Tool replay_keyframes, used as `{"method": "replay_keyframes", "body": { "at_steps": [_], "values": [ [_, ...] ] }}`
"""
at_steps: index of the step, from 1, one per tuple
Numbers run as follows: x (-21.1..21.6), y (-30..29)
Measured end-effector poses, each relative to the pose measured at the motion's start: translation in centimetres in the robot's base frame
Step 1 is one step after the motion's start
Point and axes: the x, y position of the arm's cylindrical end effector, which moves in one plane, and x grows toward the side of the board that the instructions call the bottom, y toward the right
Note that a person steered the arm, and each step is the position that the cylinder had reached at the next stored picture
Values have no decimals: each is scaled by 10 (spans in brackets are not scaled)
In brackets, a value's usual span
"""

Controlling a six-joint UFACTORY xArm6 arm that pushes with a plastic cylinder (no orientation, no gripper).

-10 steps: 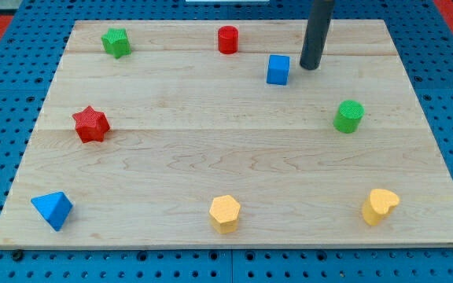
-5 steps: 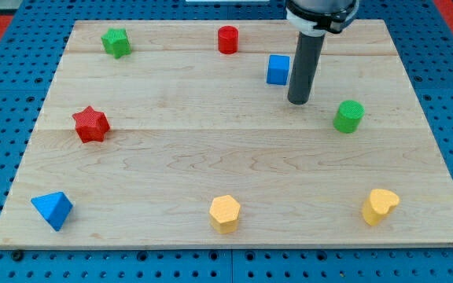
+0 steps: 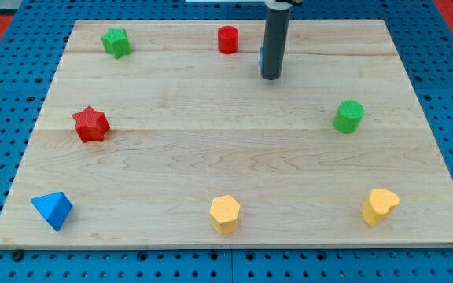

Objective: Move blue cube diagonally to the bottom right of the red circle

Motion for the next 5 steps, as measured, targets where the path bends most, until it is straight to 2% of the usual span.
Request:
{"method": "replay_keyframes", "body": {
  "at_steps": [4,5],
  "values": [
    [1,-27],
    [50,-19]
  ]
}}
